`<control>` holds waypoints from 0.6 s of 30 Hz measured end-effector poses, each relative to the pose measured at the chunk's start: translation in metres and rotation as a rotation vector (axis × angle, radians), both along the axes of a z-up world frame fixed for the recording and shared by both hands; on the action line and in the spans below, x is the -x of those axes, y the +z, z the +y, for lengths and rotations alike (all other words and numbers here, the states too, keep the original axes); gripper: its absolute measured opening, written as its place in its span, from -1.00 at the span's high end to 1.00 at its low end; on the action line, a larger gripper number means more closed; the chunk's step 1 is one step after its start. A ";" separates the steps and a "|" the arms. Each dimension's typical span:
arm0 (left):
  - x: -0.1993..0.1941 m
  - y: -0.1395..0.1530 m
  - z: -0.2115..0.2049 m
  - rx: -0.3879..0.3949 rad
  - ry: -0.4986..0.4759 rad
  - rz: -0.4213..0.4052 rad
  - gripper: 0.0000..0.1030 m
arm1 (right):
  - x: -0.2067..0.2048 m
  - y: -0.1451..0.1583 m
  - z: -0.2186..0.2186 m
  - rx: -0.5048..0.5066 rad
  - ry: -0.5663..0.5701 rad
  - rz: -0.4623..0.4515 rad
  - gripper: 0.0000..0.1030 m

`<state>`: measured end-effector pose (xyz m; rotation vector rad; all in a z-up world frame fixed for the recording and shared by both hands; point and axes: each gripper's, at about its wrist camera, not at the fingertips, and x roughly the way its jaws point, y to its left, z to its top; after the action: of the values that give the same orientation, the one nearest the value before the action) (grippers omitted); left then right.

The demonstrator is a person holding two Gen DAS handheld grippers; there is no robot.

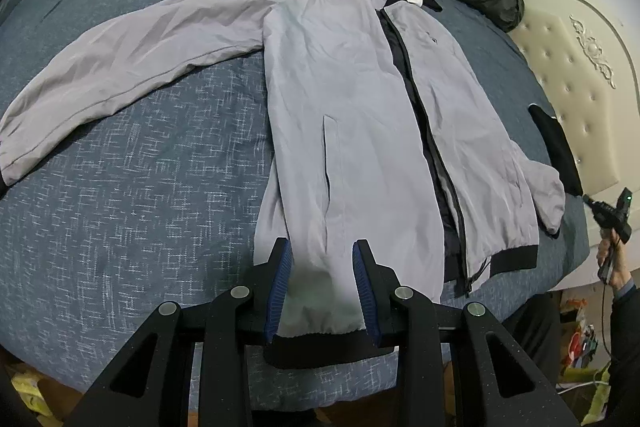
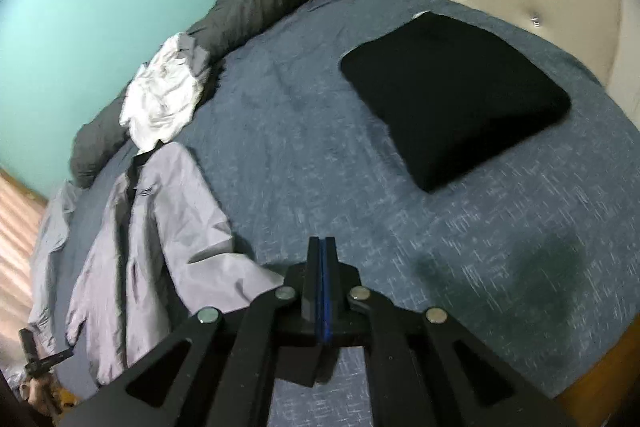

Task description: Fold clothes

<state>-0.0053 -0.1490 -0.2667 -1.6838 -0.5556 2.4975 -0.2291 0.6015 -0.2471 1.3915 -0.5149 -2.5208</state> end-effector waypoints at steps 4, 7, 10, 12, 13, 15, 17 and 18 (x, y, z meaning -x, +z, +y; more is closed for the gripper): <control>0.002 -0.001 0.004 -0.001 -0.008 -0.006 0.33 | -0.004 -0.028 -0.013 -0.038 0.059 -0.082 0.38; 0.004 0.000 0.006 0.000 -0.015 -0.004 0.32 | -0.022 -0.050 -0.027 -0.015 0.092 -0.091 0.20; 0.005 -0.002 0.006 -0.002 -0.011 -0.006 0.32 | -0.038 -0.059 -0.045 -0.052 0.138 -0.083 -0.06; 0.007 -0.003 0.006 -0.007 -0.008 -0.008 0.32 | -0.050 -0.064 -0.058 -0.072 0.175 -0.080 -0.23; 0.007 -0.004 0.007 -0.009 -0.008 -0.009 0.32 | -0.055 -0.071 -0.060 -0.082 0.176 -0.101 -0.28; 0.008 -0.006 0.008 -0.013 -0.007 -0.012 0.32 | -0.061 -0.082 -0.062 -0.085 0.162 -0.138 -0.28; 0.008 -0.006 0.010 -0.015 -0.013 -0.011 0.31 | -0.064 -0.091 -0.058 -0.065 0.134 -0.161 -0.28; 0.008 -0.007 0.011 -0.014 -0.016 -0.011 0.31 | -0.065 -0.093 -0.055 -0.058 0.121 -0.164 -0.28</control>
<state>-0.0133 -0.1383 -0.2733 -1.6909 -0.5578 2.4693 -0.1636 0.5464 -0.3406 1.6087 -0.3762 -2.3575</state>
